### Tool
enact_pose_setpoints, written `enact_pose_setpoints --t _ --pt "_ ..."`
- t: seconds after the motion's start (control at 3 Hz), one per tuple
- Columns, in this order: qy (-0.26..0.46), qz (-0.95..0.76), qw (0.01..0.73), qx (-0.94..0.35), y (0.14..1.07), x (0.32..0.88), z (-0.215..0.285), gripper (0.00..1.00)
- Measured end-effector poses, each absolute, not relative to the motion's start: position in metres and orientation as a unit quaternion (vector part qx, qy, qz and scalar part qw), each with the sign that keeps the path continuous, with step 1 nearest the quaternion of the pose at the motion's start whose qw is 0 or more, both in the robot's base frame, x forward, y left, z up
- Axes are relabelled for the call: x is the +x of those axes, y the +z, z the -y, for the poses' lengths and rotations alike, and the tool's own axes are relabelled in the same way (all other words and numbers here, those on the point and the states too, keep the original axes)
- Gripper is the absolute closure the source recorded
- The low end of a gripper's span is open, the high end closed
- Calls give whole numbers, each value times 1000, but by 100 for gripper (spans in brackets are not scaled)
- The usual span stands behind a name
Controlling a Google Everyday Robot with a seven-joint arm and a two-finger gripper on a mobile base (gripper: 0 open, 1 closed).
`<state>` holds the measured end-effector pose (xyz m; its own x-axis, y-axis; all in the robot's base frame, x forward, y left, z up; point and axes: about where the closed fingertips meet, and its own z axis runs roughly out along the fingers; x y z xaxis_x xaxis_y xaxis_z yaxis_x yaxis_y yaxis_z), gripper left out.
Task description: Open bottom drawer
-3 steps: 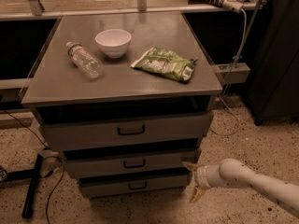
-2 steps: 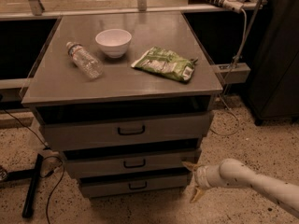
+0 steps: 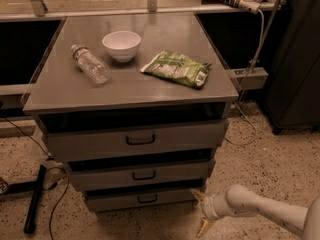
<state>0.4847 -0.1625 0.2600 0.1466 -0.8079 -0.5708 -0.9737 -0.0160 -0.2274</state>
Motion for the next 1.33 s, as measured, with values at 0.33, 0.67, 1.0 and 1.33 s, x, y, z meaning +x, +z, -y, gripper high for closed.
enact_pose_setpoints --t 0.33,0.67,1.0,1.33 --pt "142 -638 292 -699 260 485 162 0" --pt "134 -638 293 -699 246 503 160 0" --pt "120 -636 307 -697 231 532 154 0" --pt "111 -634 319 -696 221 556 147 0"
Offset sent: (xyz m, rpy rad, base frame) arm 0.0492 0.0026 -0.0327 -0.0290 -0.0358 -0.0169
